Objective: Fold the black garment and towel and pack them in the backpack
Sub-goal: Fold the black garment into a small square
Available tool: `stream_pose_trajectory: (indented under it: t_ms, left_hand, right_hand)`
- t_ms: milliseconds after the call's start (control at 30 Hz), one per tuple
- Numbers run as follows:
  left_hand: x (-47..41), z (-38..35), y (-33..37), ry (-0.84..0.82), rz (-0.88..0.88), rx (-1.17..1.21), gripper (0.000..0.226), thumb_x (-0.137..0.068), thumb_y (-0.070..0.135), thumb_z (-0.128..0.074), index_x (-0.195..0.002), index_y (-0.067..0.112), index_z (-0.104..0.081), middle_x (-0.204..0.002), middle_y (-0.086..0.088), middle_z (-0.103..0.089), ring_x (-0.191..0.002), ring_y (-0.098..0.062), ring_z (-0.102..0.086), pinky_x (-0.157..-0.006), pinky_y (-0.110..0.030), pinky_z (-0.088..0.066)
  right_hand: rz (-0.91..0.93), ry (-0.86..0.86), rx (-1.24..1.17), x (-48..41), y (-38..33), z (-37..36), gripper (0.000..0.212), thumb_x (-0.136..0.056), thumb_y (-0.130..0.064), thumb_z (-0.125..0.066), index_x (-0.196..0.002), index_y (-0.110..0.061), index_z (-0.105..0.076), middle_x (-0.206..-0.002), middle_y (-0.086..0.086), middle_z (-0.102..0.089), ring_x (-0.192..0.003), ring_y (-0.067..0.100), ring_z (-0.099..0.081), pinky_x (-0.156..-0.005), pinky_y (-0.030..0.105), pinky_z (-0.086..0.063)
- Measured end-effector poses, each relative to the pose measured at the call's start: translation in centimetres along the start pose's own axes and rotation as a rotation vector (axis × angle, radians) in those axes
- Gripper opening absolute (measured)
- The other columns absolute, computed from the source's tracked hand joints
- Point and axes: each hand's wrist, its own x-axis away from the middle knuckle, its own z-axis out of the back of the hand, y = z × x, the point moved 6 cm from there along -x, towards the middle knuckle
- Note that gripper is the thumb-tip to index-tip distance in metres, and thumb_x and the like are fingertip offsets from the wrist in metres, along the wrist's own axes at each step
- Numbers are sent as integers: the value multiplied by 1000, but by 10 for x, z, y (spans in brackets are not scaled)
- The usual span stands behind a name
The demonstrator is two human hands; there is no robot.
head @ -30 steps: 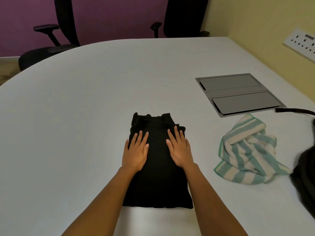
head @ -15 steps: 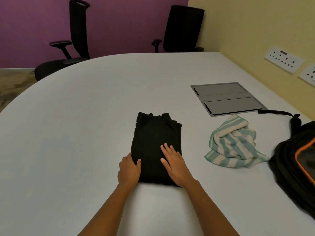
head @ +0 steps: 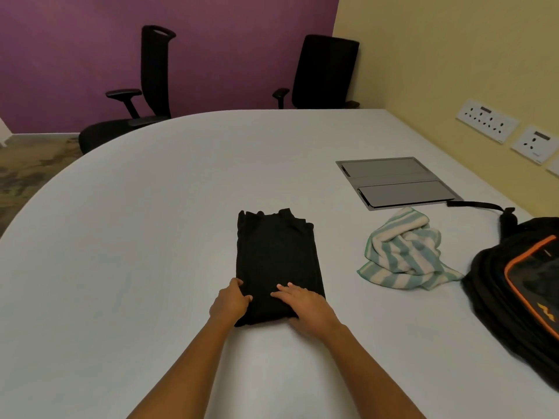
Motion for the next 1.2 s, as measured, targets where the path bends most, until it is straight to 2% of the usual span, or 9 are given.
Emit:
stream_pose_trajectory:
  t_ms: [100,200,300,433,567,733,900,1067,1200]
  left_hand:
    - [3,18,3,99,-53,-27,39,-96,29,-51,-132,16,-46,-125,-9,-57,-109,-24,-59,-91,-31,-49]
    - [4,42,15,187,-167,159,33,-96,29,-51,-126,15,-53,-125,-9,-57,-111,-24,-58,-91,-30,-46]
    - [8,67,34,191,-276,390,30,-98,26,-48,-123,13,-58,-125,-6,-59,-113,-23,-56,-88,-24,-41]
    - [10,100,52,226,-339,600,30,-99,30,-43,-119,16,-60,-119,-4,-63,-110,-20,-59,-92,-29,-44]
    - [2,115,69,207,-393,655,34,-101,33,-37,-118,16,-61,-117,-3,-64,-107,-19,-60,-96,-34,-46]
    - [-19,111,91,40,-380,698,51,-102,41,-24,-118,13,-63,-115,-6,-66,-106,-23,-61,-89,-28,-45]
    - [-54,108,101,2,-327,626,57,-101,48,-17,-115,21,-64,-124,-8,-60,-118,-24,-54,-109,-41,-37]
    - [-98,92,111,22,-339,421,39,-99,42,-39,-117,17,-63,-121,-1,-60,-112,-17,-54,-92,-26,-39]
    - [-119,77,110,173,-341,204,26,-95,27,-52,-117,18,-62,-120,-2,-62,-109,-17,-58,-92,-27,-45]
  right_hand:
    - [24,-3,-21,4,-7,27,53,-88,-19,-55,-138,-33,-42,-141,-6,-49,-126,18,-49,-101,36,-43]
    - [72,-42,4,8,-16,51,44,-87,-25,-58,-129,-34,-49,-120,-4,-63,-107,19,-58,-91,37,-48]
    - [93,-64,-66,12,-21,73,40,-83,-30,-62,-122,-36,-53,-112,-6,-65,-100,16,-60,-87,36,-50]
    - [55,-89,-199,9,-17,109,41,-81,-35,-66,-119,-38,-54,-109,-6,-63,-97,13,-58,-86,32,-48]
    - [15,-130,-291,-12,-4,146,41,-82,-35,-68,-121,-33,-56,-114,-6,-60,-101,13,-57,-92,30,-46]
    - [-27,-220,-341,-55,16,170,39,-86,-33,-64,-123,-24,-57,-120,-4,-59,-103,15,-56,-91,29,-45]
    - [-114,-272,-359,-107,53,164,44,-86,-35,-63,-127,-22,-56,-128,1,-57,-111,20,-55,-100,38,-45]
    - [-172,-282,-309,-158,89,141,48,-86,-40,-64,-130,-26,-53,-135,2,-51,-120,22,-50,-105,41,-40]
    - [-211,-221,-240,-169,104,113,44,-87,-42,-61,-128,-30,-52,-135,-1,-52,-122,20,-50,-104,40,-39]
